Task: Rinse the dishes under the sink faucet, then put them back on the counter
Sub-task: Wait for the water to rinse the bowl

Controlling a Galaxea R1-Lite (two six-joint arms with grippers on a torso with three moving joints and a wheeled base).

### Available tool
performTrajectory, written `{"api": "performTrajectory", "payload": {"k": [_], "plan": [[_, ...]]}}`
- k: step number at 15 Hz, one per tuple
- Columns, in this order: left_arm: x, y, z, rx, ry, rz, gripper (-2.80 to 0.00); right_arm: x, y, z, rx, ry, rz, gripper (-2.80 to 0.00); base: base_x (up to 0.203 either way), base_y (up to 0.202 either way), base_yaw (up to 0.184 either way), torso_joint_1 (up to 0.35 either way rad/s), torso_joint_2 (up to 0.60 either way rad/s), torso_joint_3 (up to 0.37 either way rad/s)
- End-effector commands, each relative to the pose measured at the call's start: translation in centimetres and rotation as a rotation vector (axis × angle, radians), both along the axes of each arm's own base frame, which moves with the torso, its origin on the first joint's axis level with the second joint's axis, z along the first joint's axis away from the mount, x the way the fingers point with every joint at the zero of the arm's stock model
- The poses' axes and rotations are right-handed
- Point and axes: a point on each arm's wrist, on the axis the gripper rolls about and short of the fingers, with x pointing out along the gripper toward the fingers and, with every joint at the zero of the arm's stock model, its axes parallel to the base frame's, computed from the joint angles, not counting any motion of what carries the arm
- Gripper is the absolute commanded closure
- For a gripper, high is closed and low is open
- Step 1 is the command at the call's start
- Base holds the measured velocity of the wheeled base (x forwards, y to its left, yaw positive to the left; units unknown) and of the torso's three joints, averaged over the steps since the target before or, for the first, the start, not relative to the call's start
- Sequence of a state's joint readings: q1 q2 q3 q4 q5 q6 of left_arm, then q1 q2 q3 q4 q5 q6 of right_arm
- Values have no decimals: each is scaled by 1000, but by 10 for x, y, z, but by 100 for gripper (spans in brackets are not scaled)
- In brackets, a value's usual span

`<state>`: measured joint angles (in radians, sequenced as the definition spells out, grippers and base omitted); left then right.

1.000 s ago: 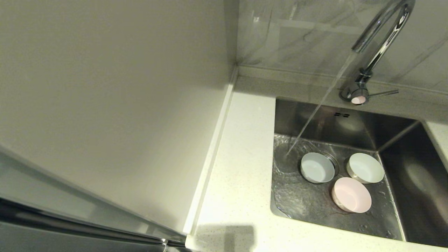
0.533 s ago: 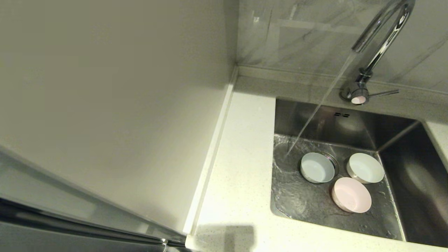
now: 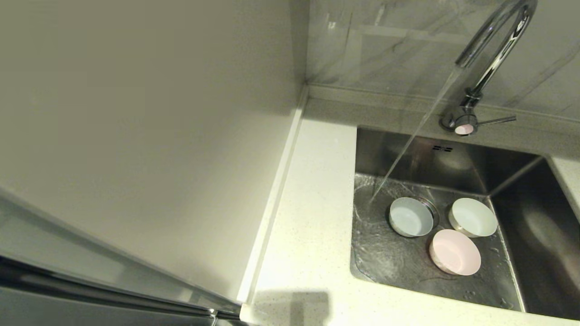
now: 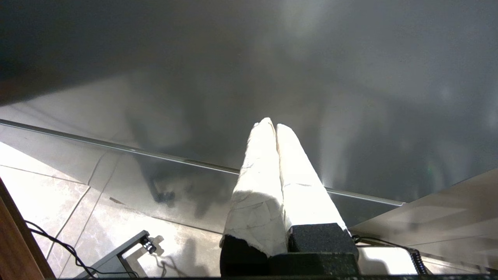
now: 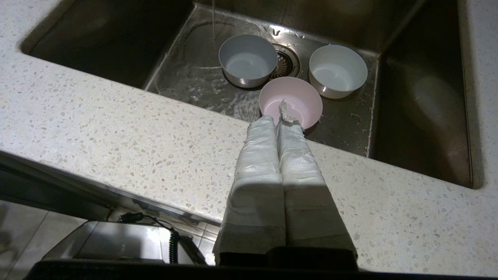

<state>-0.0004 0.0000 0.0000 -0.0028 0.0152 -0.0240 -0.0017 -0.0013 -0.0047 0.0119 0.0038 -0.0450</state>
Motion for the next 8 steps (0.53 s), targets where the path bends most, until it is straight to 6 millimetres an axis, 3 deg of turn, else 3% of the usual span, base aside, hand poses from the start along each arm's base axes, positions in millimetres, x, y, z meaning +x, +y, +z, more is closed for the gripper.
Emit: {"api": "performTrajectory", "payload": {"k": [1, 8], "plan": [[0, 0, 0, 0, -3, 1, 0, 0, 0, 0, 1, 2, 1, 0, 0, 0, 0, 0, 0, 0], [0, 0, 0, -1, -4, 1, 0, 0, 0, 0, -1, 2, 1, 0, 0, 0, 0, 0, 0, 0]]}}
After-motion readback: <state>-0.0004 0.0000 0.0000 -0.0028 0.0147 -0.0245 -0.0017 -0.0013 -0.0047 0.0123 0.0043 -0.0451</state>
